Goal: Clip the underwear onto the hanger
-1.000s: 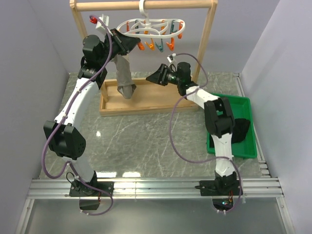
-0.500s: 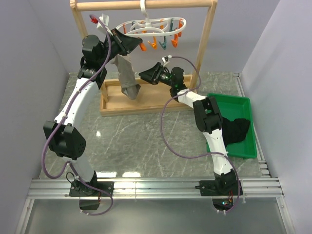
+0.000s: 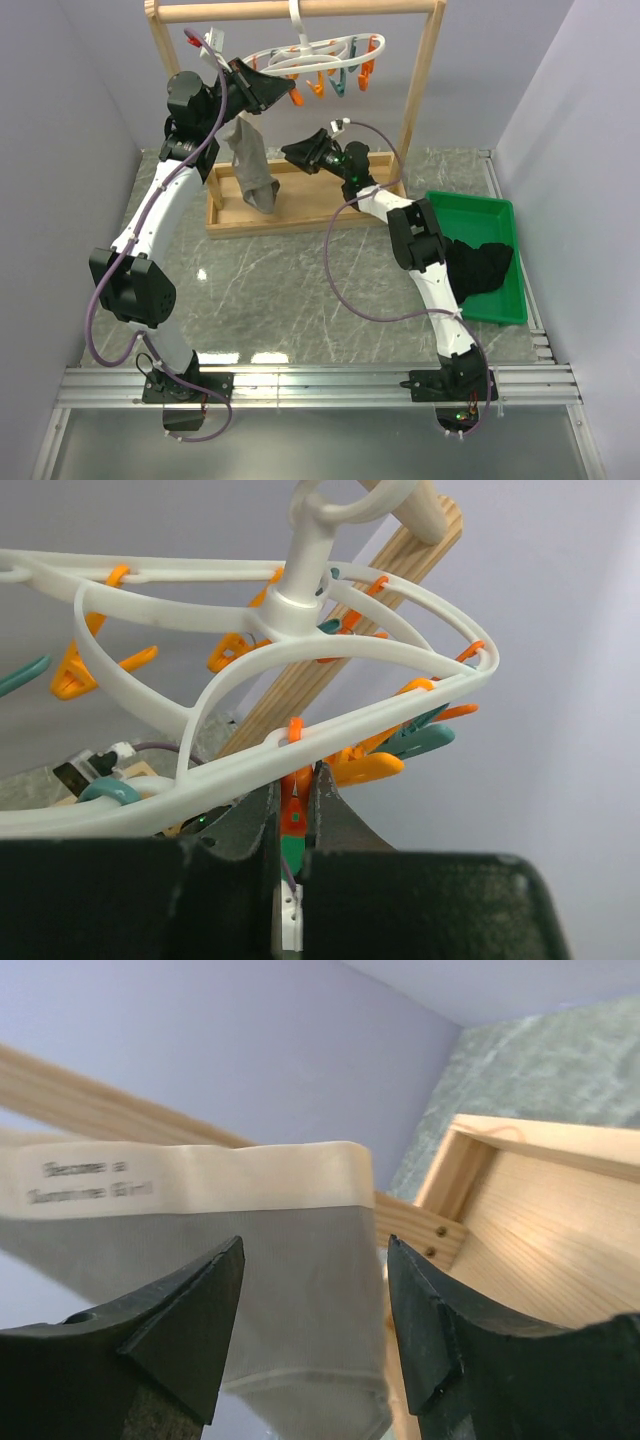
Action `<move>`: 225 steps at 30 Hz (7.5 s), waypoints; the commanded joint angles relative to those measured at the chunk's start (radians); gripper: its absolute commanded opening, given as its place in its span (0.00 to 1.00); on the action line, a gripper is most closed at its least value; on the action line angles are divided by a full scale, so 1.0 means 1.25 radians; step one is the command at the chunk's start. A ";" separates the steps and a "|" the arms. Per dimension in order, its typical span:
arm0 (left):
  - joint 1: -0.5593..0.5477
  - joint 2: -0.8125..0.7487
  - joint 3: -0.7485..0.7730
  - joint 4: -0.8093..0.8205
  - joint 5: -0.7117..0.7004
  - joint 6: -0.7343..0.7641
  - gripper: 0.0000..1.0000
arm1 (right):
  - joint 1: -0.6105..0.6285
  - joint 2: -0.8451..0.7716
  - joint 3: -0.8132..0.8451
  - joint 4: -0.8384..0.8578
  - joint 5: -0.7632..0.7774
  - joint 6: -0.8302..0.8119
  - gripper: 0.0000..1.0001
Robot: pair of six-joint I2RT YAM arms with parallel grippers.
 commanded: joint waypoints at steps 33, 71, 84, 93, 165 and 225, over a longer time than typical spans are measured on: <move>0.005 -0.027 -0.007 0.068 0.089 -0.034 0.00 | 0.046 0.047 0.137 -0.030 0.082 0.280 0.67; 0.020 -0.009 0.004 0.043 0.069 -0.031 0.00 | -0.007 -0.196 -0.167 0.279 -0.048 0.135 0.00; 0.022 -0.009 0.018 -0.043 0.012 0.029 0.00 | 0.024 -0.469 -0.431 0.052 0.073 -0.437 0.00; 0.027 -0.002 0.030 -0.088 0.002 0.045 0.00 | 0.102 -0.604 -0.631 0.179 0.217 -0.758 0.00; 0.033 -0.001 -0.007 -0.082 0.048 0.036 0.00 | 0.181 -0.584 -0.446 0.199 0.369 -1.290 0.00; 0.043 0.008 0.020 -0.038 0.039 0.000 0.47 | 0.181 -0.563 -0.370 0.159 0.365 -1.242 0.00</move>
